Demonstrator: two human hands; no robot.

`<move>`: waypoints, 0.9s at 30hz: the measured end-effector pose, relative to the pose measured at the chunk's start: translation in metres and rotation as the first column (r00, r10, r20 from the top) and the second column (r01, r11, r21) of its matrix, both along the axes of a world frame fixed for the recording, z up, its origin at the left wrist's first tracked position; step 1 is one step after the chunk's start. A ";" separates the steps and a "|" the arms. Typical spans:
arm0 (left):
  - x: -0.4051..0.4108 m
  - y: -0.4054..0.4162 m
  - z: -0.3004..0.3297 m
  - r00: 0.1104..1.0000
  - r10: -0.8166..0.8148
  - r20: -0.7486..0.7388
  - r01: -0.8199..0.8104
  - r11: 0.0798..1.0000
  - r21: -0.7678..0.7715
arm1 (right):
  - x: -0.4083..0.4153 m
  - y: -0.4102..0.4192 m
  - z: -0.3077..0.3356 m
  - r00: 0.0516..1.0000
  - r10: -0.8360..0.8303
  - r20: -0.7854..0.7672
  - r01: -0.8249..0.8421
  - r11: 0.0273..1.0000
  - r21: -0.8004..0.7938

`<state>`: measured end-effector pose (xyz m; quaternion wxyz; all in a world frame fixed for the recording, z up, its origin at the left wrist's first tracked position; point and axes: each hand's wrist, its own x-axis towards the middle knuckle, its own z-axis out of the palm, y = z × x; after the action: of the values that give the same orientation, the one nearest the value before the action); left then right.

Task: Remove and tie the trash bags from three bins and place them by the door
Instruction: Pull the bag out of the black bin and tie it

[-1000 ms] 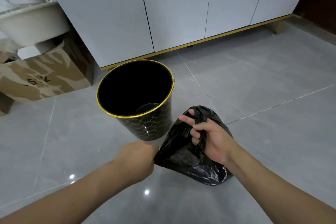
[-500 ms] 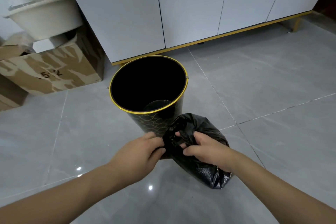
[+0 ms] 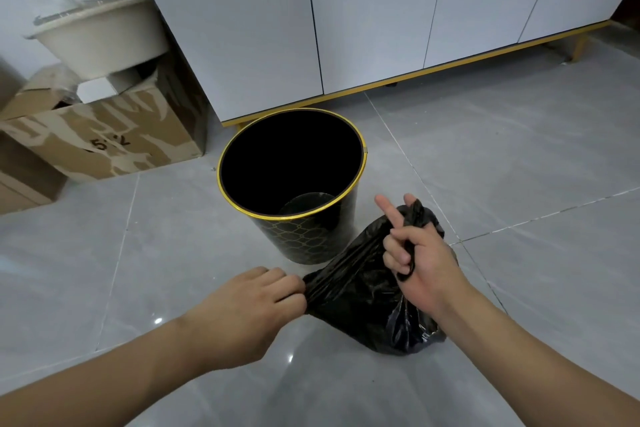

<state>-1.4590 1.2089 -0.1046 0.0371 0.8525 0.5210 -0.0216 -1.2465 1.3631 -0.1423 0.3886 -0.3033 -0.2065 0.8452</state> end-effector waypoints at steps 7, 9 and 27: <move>0.037 0.021 -0.024 0.528 0.825 0.201 -0.689 0.555 -0.467 | 0.002 0.003 0.009 0.998 -0.014 0.059 0.009 0.995 0.095; 0.036 0.039 -0.042 0.499 0.858 0.120 -0.759 0.500 -0.418 | 0.001 0.000 0.011 0.997 0.000 0.077 -0.009 0.992 0.127; 0.033 0.016 0.006 0.801 0.592 0.091 -0.524 0.767 -0.371 | -0.001 -0.015 -0.022 0.611 0.162 0.775 -0.738 0.471 0.483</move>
<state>-1.4255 1.2250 -0.0985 0.2356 0.6369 0.7340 -0.0088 -1.2473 1.3485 -0.1645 0.1259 -0.2986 -0.7419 0.5871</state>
